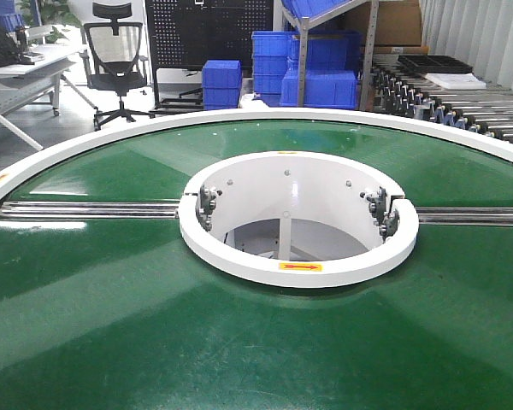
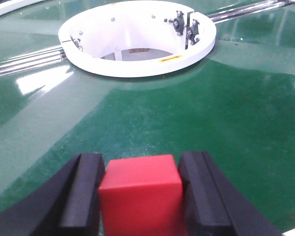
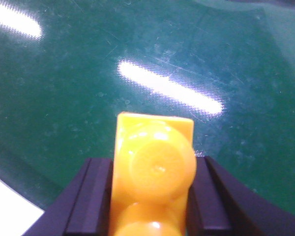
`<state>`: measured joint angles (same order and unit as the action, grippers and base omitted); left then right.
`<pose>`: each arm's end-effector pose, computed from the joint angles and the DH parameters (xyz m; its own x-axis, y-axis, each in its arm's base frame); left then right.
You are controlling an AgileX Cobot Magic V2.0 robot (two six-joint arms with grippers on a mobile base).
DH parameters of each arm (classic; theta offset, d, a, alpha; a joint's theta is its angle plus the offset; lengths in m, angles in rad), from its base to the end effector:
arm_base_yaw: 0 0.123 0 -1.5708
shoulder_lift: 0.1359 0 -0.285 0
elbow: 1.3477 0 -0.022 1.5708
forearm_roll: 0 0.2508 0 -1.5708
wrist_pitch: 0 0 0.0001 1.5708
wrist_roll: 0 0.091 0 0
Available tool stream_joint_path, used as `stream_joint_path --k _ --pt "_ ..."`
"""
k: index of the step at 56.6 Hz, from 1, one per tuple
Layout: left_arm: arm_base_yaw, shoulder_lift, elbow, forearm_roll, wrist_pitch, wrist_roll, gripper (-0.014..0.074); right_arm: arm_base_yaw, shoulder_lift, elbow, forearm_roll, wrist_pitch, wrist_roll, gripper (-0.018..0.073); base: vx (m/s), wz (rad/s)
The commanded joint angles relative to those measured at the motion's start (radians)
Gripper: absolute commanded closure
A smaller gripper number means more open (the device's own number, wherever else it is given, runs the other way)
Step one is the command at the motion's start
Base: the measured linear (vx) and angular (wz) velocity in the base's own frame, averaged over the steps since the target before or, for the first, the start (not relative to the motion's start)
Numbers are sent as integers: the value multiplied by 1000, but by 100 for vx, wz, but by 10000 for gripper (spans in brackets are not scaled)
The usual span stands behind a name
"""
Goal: Pick red and yellow blocks into blue bin
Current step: 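Lift the red cube with the left gripper, then drive the base away from the table holding both blocks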
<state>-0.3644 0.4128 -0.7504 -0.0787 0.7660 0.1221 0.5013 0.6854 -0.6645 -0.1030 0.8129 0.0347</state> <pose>0.0561 -0.0267 0.3647 -0.2843 0.1782 -0.9420 0.4233 0.9049 0.0434 0.1097 0.0523 0.3087 -0.5779 -0.3579 -0.7335 -0.4523 0.8885 -0.0772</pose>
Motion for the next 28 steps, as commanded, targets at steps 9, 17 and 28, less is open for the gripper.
stream_joint_path --k 9,17,28 --pt "-2 8 -22 -5 -33 2 293 -2 -4 -30 -17 -62 -6 349 0 0" --pt "-2 8 -22 -5 -24 2 293 -2 -4 -30 -17 -62 -6 349 0 0" --pt "-2 8 -22 -5 -24 2 293 -2 -4 -30 -17 -60 -6 349 0 0"
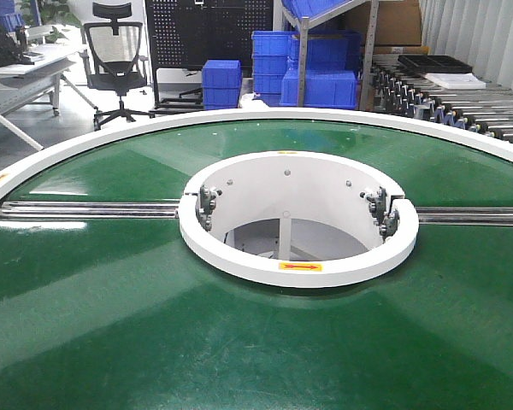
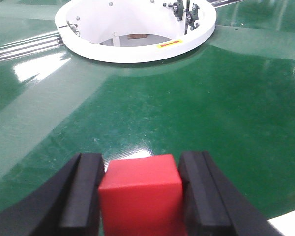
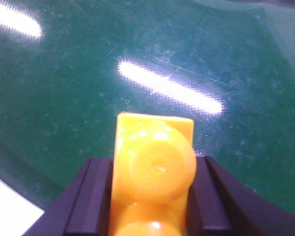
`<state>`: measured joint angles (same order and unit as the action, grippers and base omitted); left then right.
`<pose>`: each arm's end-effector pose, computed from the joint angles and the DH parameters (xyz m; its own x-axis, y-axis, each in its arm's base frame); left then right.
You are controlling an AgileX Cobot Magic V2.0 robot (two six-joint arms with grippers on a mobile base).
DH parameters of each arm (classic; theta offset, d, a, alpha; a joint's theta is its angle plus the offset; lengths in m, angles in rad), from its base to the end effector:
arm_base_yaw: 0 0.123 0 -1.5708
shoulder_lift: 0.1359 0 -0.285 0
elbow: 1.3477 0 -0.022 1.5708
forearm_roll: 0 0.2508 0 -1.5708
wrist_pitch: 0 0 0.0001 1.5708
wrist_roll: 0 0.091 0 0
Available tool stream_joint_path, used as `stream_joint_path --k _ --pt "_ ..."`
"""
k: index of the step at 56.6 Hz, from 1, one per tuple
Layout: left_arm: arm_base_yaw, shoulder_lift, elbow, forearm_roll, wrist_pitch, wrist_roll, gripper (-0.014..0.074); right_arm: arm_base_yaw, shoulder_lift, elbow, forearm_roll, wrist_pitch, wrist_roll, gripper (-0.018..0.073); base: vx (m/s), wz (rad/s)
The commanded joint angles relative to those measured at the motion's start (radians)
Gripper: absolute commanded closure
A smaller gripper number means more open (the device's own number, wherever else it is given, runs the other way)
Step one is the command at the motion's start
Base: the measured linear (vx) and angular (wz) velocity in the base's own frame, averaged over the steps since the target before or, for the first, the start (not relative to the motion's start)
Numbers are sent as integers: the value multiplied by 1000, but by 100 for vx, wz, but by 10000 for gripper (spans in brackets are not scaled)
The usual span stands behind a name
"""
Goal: Pick red and yellow blocks into blue bin
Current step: 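Drive the base away from the table holding both blocks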
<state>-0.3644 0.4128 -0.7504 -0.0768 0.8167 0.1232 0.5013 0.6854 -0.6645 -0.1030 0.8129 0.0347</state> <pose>0.0545 -0.0262 0.3604 -0.3262 0.1998 -0.9239 0.4282 0.9026 0.0440 0.1097 0.0523 0.3087 -0.5779 -0.3579 -0.7335 -0.4523 0.8885 -0.0772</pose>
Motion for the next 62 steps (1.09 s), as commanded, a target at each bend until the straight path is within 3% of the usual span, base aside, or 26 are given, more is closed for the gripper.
stream_joint_path --k 1,42,62 --pt "-2 8 -22 -7 -75 1 293 -2 -4 -30 -17 -60 -6 349 0 0" --pt "-2 9 -22 -7 -75 1 293 -2 -4 -30 -17 -60 -6 349 -1 2" --pt "-2 9 -22 -7 -75 1 293 -2 -4 -30 -17 -60 -6 349 -10 32"
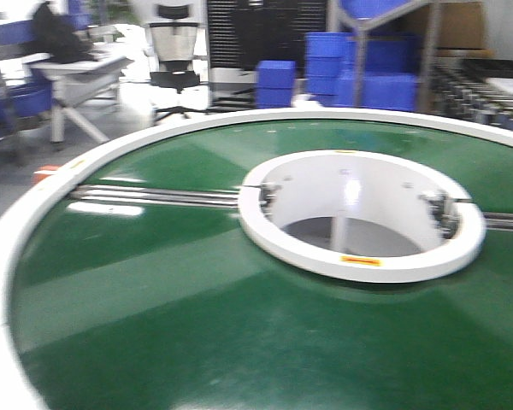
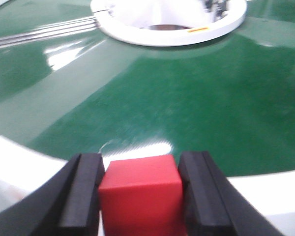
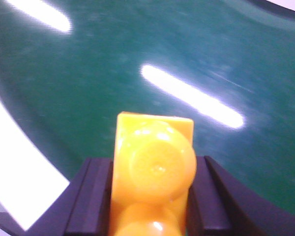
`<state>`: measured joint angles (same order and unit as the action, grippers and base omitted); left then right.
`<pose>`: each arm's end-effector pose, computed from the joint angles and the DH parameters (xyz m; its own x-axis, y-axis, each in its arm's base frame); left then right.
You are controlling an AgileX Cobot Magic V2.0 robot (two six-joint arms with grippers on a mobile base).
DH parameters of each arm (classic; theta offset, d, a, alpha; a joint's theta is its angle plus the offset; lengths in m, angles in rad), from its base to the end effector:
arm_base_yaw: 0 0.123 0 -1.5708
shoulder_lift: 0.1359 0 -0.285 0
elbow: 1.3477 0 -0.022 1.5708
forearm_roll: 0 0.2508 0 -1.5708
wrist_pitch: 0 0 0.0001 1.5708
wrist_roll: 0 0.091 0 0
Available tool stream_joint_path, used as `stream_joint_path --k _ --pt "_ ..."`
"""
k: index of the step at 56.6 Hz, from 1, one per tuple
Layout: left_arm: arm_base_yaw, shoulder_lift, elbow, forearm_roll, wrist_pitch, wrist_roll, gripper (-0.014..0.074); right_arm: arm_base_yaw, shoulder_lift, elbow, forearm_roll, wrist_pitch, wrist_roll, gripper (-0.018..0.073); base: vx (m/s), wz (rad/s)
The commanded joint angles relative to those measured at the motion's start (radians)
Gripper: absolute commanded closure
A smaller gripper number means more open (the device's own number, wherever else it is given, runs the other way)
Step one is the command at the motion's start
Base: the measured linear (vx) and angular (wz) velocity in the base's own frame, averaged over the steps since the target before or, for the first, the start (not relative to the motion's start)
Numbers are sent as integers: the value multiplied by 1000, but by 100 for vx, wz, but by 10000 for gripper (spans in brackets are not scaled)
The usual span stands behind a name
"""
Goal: Pick red and yellow blocks into blue bin
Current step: 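Drive the base away from the table holding both blocks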
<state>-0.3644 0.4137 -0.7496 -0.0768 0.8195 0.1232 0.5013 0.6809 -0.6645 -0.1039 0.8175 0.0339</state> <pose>0.0547 -0.0263 0.3599 -0.3300 0.2014 -0.9222 0.4286 0.9024 0.0437 0.1087 0.0517 0.3089 -0.5774 -0.3588 -0.7333 -0.4522 0.8884 -0.0786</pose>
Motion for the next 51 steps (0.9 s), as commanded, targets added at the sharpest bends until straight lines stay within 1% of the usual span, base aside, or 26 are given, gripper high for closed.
stream_joint_path --k 1,51 --pt "-2 8 -23 -7 -78 1 293 -2 1 -30 -16 -65 -5 349 -13 59" --pt "-2 8 -23 -7 -78 1 293 -2 1 -30 -16 -61 -5 349 -15 61"
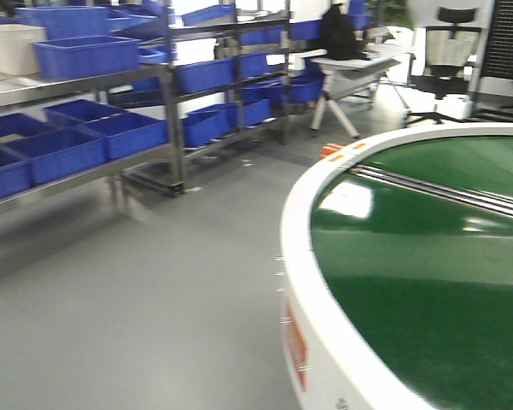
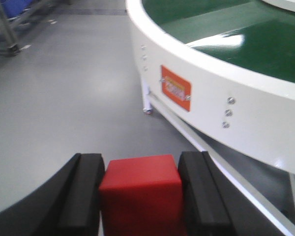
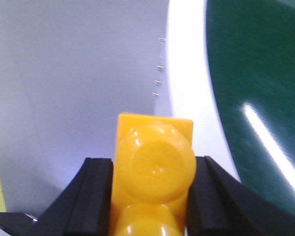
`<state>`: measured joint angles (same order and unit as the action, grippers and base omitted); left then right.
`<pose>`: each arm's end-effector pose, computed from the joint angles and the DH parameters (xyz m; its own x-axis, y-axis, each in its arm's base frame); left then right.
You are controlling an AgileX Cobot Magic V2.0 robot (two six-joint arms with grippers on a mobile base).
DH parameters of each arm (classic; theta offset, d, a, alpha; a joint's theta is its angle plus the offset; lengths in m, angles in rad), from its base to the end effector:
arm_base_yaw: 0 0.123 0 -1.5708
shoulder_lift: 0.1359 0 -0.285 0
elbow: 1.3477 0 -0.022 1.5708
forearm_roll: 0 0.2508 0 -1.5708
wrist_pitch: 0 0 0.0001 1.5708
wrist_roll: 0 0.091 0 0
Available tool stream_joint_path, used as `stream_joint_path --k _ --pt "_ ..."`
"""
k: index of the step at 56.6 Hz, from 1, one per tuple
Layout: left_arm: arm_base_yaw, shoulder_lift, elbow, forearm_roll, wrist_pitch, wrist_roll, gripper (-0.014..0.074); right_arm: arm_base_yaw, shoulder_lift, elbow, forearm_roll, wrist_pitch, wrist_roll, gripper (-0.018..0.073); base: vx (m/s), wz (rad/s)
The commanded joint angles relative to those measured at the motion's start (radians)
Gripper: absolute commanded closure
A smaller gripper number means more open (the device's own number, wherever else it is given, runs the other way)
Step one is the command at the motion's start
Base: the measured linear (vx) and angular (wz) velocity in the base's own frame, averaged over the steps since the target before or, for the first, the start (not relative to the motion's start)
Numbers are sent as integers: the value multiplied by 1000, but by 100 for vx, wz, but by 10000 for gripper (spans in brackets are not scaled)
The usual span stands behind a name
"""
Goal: Pick red and yellow blocks into blue bin
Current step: 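Drive the base away from the table holding both blocks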
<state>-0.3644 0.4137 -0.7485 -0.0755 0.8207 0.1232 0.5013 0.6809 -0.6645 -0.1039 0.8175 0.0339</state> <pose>0.0547 -0.0263 0.3594 -0.3317 0.2030 -0.9213 0.4282 0.9026 0.0447 0.1087 0.0517 0.3089 -0.5774 -0.3588 -0.7333 -0.4522 0.8884 -0.0786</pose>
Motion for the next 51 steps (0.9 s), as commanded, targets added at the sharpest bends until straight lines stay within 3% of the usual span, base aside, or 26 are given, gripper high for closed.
stream_joint_path --k 1,30,51 --pt "-2 8 -24 -8 -79 1 293 -2 1 -30 -16 -61 -5 349 -16 62" --pt "-2 8 -24 -8 -79 1 293 -2 1 -30 -16 -61 -5 349 -15 57" --pt "-2 8 -24 -8 -79 1 293 -2 1 -30 -16 -61 -5 349 -8 30"
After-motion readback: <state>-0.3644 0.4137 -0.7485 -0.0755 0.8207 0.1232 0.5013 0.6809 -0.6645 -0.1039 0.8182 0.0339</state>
